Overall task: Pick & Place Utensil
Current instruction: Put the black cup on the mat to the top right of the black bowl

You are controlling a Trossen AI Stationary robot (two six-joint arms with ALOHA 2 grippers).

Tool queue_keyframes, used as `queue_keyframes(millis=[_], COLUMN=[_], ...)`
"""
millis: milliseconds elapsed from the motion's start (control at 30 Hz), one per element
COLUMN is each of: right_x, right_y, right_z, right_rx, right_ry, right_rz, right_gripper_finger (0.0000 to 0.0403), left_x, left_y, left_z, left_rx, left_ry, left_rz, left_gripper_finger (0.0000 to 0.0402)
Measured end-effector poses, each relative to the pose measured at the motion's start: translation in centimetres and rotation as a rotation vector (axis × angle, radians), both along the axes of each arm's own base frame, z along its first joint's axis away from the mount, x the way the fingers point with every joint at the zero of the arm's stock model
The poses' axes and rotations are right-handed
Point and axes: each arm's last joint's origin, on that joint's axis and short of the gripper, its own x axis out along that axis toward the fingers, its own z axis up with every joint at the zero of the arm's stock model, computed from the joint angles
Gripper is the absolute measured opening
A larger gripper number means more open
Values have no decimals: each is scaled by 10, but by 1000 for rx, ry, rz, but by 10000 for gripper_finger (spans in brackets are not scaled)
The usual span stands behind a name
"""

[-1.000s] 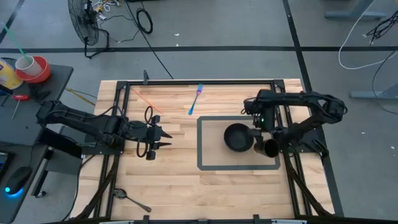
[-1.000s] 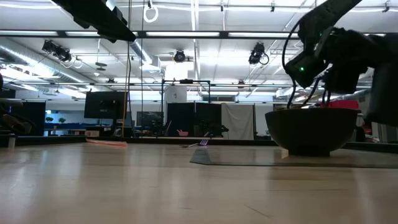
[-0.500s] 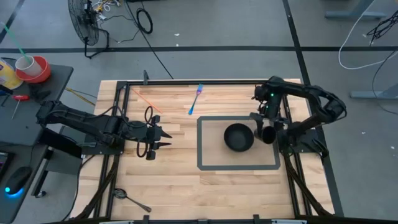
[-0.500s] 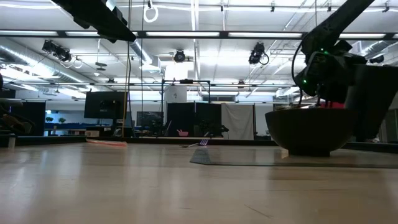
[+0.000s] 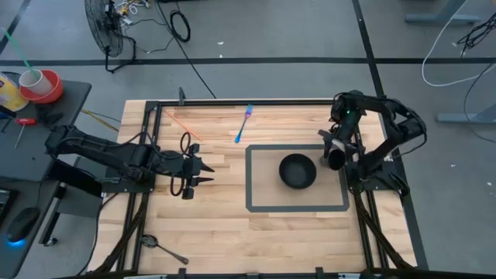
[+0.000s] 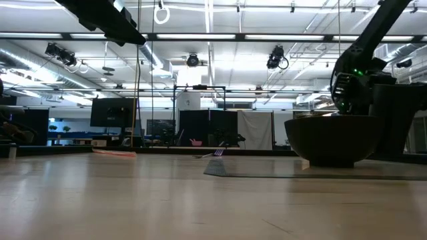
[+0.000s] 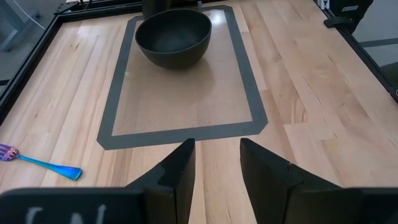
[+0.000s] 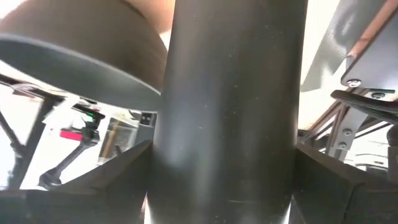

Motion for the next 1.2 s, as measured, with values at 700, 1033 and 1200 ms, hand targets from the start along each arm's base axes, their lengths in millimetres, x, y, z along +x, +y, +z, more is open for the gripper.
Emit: queue_keyframes(millis=[700, 1033, 1200], right_x=[-5, 2, 1], right_y=[-14, -13, -14], right_z=[-9, -12, -13], right_rx=[38, 25, 3], right_ry=[48, 67, 84], right_rz=[-58, -57, -32], right_gripper_finger=[337, 339, 348], left_x=[0, 0, 0], left_y=[0, 0, 0], left_z=[0, 0, 0], left_rx=[0, 0, 0], left_ry=[0, 0, 0], left_rz=[0, 0, 0], left_gripper_finger=[131, 131, 131])
